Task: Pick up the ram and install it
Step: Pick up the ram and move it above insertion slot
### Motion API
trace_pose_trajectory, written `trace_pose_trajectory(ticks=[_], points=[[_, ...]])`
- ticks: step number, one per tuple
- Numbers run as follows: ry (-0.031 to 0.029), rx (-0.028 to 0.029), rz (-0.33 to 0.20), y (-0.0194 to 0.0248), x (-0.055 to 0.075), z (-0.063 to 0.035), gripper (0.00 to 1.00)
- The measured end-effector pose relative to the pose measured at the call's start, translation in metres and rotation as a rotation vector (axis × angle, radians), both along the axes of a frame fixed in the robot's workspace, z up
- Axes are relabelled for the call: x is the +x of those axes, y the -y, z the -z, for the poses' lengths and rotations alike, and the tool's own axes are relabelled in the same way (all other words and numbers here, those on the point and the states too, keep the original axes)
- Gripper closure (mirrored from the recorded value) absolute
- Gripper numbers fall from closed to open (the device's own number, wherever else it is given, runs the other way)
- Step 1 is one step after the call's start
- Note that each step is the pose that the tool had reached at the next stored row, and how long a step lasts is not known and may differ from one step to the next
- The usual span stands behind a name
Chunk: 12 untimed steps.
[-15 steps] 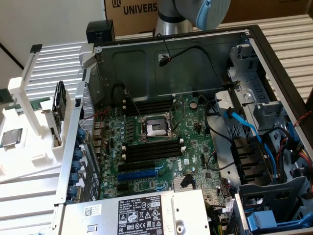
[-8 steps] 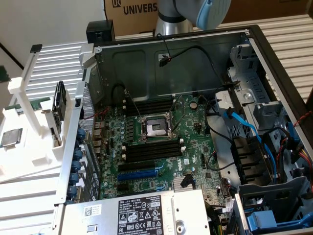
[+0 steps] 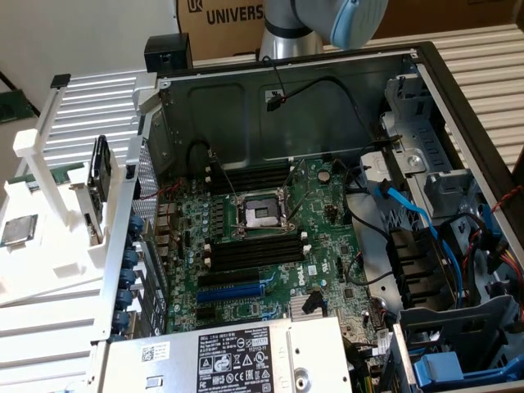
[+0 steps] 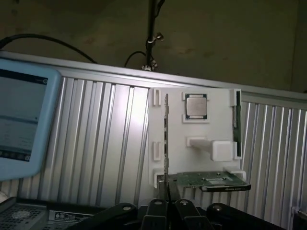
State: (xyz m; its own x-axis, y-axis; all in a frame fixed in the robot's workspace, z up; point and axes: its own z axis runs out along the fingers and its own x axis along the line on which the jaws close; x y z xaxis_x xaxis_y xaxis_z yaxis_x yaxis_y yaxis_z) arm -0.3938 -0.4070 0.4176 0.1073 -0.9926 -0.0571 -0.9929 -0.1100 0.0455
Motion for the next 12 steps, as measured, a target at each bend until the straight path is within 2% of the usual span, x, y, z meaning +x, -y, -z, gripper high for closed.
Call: trace_pose_trajectory(ticks=[8,12], points=[[-0.0005,0.0007,0.0,0.0005,0.033,-0.0018,0.88],[-0.0002,-0.0001,0.005,0.0006,0.036,-0.0017,0.88]])
